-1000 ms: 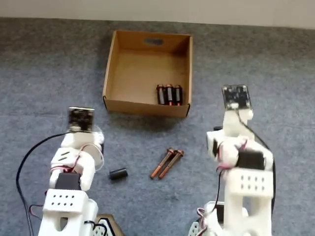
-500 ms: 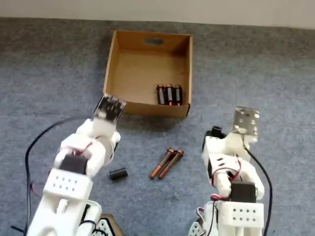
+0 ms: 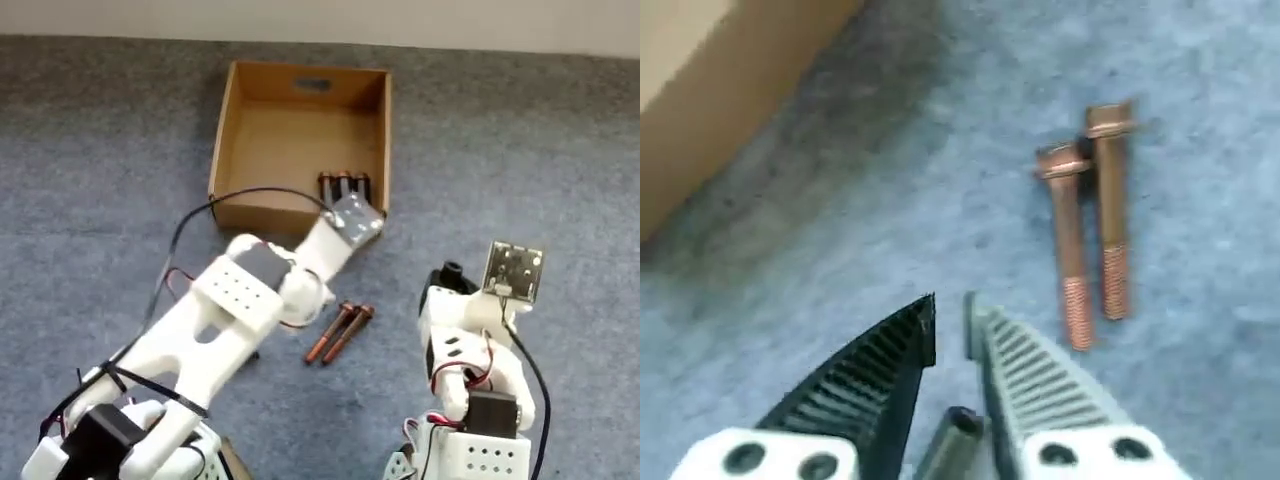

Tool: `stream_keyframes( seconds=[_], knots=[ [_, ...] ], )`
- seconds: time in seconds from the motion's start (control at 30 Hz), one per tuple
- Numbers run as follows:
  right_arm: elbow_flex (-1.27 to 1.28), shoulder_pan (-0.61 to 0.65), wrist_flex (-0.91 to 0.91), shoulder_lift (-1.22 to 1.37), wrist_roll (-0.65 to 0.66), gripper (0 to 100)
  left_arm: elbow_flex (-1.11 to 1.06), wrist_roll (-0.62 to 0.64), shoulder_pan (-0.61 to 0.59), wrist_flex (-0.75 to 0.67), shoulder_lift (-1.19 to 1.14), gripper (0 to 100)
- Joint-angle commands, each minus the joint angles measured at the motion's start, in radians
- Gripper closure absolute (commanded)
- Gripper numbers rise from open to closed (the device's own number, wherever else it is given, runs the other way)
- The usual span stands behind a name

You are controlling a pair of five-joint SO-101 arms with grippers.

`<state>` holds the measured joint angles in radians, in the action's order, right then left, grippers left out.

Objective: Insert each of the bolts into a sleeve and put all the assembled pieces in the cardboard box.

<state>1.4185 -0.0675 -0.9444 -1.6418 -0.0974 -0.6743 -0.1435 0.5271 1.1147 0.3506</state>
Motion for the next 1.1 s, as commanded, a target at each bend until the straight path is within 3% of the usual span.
stream_keyframes(
  seconds=[0.0,0.37,1.07],
  knots=[
    [-0.008,-0.008,0.016,-0.013,-0.002,99.2,0.041,0.147,0.041,-0.005,-0.001,83],
    [-0.007,-0.099,0.019,-0.013,-0.002,99.2,-0.114,0.195,0.097,-0.273,-0.001,83],
    [-0.004,-0.097,0.013,-0.013,-0.006,99.2,0.019,0.133,0.077,-0.316,-0.277,83]
  ],
)
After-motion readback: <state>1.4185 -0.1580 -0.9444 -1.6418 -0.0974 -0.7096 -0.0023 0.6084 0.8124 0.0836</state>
